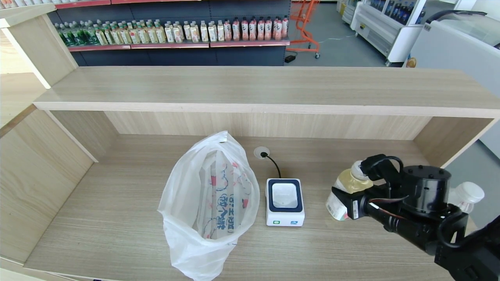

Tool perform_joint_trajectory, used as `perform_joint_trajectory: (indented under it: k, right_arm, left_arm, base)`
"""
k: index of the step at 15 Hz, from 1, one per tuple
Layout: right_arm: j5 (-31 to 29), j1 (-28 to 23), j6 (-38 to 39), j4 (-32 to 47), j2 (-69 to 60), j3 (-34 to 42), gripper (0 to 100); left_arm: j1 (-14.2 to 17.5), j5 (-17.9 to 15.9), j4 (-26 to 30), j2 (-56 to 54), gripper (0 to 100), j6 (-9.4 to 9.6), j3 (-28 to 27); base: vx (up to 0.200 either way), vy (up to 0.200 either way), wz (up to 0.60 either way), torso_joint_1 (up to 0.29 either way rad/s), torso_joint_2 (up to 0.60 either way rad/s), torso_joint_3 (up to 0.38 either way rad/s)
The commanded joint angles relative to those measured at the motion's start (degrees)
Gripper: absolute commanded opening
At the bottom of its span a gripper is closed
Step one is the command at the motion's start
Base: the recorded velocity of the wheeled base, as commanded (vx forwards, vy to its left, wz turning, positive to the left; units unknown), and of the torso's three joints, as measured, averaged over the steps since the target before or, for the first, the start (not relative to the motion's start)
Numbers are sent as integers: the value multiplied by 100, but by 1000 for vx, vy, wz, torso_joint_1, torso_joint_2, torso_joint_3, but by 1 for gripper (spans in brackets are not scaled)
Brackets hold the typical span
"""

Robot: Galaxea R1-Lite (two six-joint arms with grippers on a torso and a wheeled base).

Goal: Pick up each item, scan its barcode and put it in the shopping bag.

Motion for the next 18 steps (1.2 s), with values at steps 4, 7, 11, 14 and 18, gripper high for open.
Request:
perform_joint_trajectory:
  k: [4,7,11,14,18]
  right_arm:
    - [3138,-107,583,3136,-3180,-917,0]
    - [4272,-89,996,3391,-3549,-1146,0]
    - [5019,-37,1629,3681,-3768,-1409,0]
    - [5335,-37,1989,4085,-3874,-1409,0]
    - [5467,-37,2235,4173,-3848,-1620,0]
  left_arm:
    - [-4,0,0,-2,100,0,0]
    - [-4,0,0,-2,100,0,0]
    - [-4,8,0,-2,100,0,0]
    - [-4,0,0,6,100,0,0]
    - [-4,0,0,-2,100,0,0]
  base:
    - [0,0,0,0,0,0]
    - [0,0,0,0,0,0]
    - [0,0,0,0,0,0]
    - [0,0,0,0,0,0]
    - [0,0,0,0,0,0]
